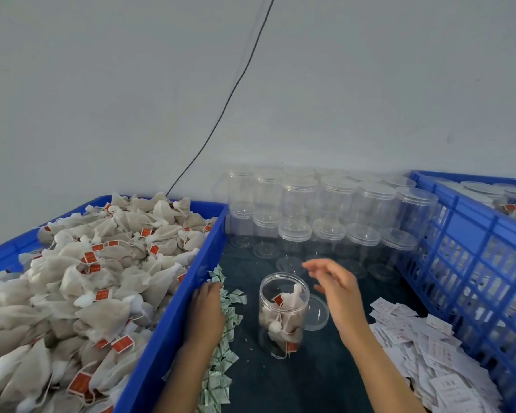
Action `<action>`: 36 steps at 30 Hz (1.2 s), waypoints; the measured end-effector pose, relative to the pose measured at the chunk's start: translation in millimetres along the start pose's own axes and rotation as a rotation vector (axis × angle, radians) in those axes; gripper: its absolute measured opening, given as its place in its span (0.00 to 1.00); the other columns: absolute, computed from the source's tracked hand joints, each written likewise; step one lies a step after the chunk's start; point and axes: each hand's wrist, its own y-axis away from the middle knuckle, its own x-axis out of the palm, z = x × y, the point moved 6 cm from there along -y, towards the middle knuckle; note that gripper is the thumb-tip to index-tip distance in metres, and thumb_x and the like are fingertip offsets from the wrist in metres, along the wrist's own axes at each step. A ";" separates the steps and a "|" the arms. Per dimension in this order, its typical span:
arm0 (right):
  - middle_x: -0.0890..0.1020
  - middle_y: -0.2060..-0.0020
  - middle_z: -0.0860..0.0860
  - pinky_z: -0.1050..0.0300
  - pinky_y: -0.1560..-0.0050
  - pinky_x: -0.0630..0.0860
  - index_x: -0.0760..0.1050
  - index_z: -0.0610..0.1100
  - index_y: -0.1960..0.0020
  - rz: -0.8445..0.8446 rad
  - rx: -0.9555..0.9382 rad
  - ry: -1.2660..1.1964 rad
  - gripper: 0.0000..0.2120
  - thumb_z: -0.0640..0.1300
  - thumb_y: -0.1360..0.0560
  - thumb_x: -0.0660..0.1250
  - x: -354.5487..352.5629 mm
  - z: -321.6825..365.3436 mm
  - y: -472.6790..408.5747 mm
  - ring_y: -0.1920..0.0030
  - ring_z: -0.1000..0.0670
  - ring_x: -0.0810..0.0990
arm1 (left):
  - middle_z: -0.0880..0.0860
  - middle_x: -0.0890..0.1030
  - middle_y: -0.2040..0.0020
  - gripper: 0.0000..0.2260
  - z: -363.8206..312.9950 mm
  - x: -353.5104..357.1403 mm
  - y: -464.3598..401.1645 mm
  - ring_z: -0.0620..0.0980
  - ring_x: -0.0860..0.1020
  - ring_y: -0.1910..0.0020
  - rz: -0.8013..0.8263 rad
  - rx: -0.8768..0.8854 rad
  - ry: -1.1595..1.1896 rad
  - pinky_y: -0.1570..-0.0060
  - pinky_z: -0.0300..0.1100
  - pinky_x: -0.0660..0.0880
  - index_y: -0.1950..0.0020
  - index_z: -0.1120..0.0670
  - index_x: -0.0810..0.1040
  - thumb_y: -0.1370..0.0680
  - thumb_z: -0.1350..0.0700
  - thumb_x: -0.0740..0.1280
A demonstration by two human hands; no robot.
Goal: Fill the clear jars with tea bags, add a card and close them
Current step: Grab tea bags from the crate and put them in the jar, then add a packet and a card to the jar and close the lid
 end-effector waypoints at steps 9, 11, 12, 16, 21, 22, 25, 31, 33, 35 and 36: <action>0.82 0.53 0.45 0.57 0.48 0.75 0.75 0.43 0.48 -0.147 0.136 -0.285 0.16 0.25 0.24 0.59 18.7 -81.5 57.6 0.49 0.45 0.80 | 0.53 0.74 0.64 0.10 1.5 -3.2 -7.0 0.49 0.69 0.66 -0.022 -0.134 -0.006 0.65 0.42 0.69 0.60 0.53 0.71 0.22 0.65 0.60; 0.82 0.53 0.45 0.56 0.48 0.75 0.75 0.44 0.47 -0.134 0.117 -0.273 0.16 0.25 0.24 0.60 18.1 -84.2 57.4 0.50 0.46 0.80 | 0.54 0.73 0.63 0.10 0.5 -7.6 -5.3 0.49 0.70 0.65 -0.045 -0.132 0.131 0.64 0.45 0.72 0.59 0.52 0.71 0.22 0.66 0.60; 0.82 0.53 0.45 0.55 0.47 0.75 0.75 0.44 0.47 -0.124 0.115 -0.265 0.16 0.26 0.24 0.60 17.7 -85.0 56.7 0.50 0.47 0.80 | 0.53 0.75 0.62 0.10 -0.3 -10.9 -4.5 0.48 0.72 0.64 -0.067 -0.118 0.185 0.62 0.46 0.74 0.57 0.52 0.74 0.22 0.66 0.61; 0.81 0.53 0.42 0.52 0.48 0.75 0.74 0.43 0.46 -0.118 0.150 -0.281 0.15 0.26 0.24 0.60 14.9 -93.8 54.9 0.50 0.45 0.79 | 0.51 0.84 0.60 0.04 -21.7 -32.6 6.0 0.46 0.80 0.69 -0.208 -0.066 0.587 0.69 0.33 0.75 0.52 0.59 0.81 0.26 0.64 0.72; 0.81 0.56 0.43 0.56 0.51 0.75 0.74 0.43 0.47 -0.114 0.118 -0.280 0.14 0.27 0.23 0.60 17.3 -92.4 56.4 0.53 0.46 0.79 | 0.46 0.84 0.61 0.10 -99.1 -44.1 20.4 0.42 0.78 0.69 -0.136 0.297 0.723 0.67 0.32 0.75 0.52 0.49 0.81 0.22 0.63 0.66; 0.81 0.56 0.43 0.55 0.50 0.75 0.74 0.43 0.47 -0.118 0.115 -0.285 0.14 0.27 0.23 0.60 17.0 -91.3 56.3 0.53 0.46 0.79 | 0.45 0.84 0.58 0.11 -115.5 -42.3 25.7 0.41 0.80 0.65 -0.082 0.399 0.683 0.62 0.31 0.75 0.49 0.49 0.81 0.21 0.65 0.64; 0.80 0.55 0.41 0.52 0.50 0.76 0.74 0.41 0.46 -0.143 0.125 -0.316 0.14 0.26 0.24 0.60 13.7 -90.0 56.0 0.53 0.46 0.79 | 0.44 0.84 0.51 0.09 -133.6 -26.4 26.7 0.40 0.81 0.51 0.012 0.537 0.408 0.45 0.37 0.74 0.45 0.52 0.82 0.21 0.62 0.65; 0.80 0.54 0.42 0.51 0.48 0.75 0.75 0.42 0.47 -0.199 0.167 -0.341 0.14 0.26 0.24 0.60 7.7 -87.7 59.8 0.52 0.49 0.79 | 0.41 0.81 0.46 0.11 -119.6 -28.0 23.8 0.41 0.78 0.44 -0.227 0.509 0.236 0.31 0.42 0.60 0.42 0.49 0.80 0.24 0.54 0.70; 0.81 0.55 0.45 0.51 0.47 0.75 0.75 0.43 0.47 -0.238 0.170 -0.322 0.14 0.27 0.24 0.61 -4.3 -84.8 53.3 0.52 0.50 0.80 | 0.41 0.78 0.41 0.17 -103.7 -25.0 21.9 0.40 0.75 0.40 -0.191 0.376 0.504 0.35 0.42 0.66 0.37 0.47 0.74 0.25 0.50 0.69; 0.81 0.57 0.48 0.54 0.49 0.76 0.75 0.45 0.49 -0.295 0.164 -0.225 0.15 0.27 0.25 0.62 -29.4 -80.9 43.1 0.53 0.50 0.80 | 0.43 0.74 0.37 0.27 -89.1 -9.4 25.3 0.40 0.72 0.37 -0.034 0.246 0.819 0.37 0.37 0.68 0.33 0.48 0.67 0.29 0.49 0.72; 0.81 0.57 0.50 0.57 0.51 0.75 0.75 0.46 0.51 -0.299 0.166 -0.123 0.15 0.27 0.25 0.62 -44.7 -79.2 37.7 0.53 0.49 0.80 | 0.46 0.71 0.36 0.32 -83.3 1.6 28.3 0.43 0.72 0.36 0.038 0.210 0.917 0.37 0.38 0.69 0.31 0.49 0.63 0.31 0.54 0.74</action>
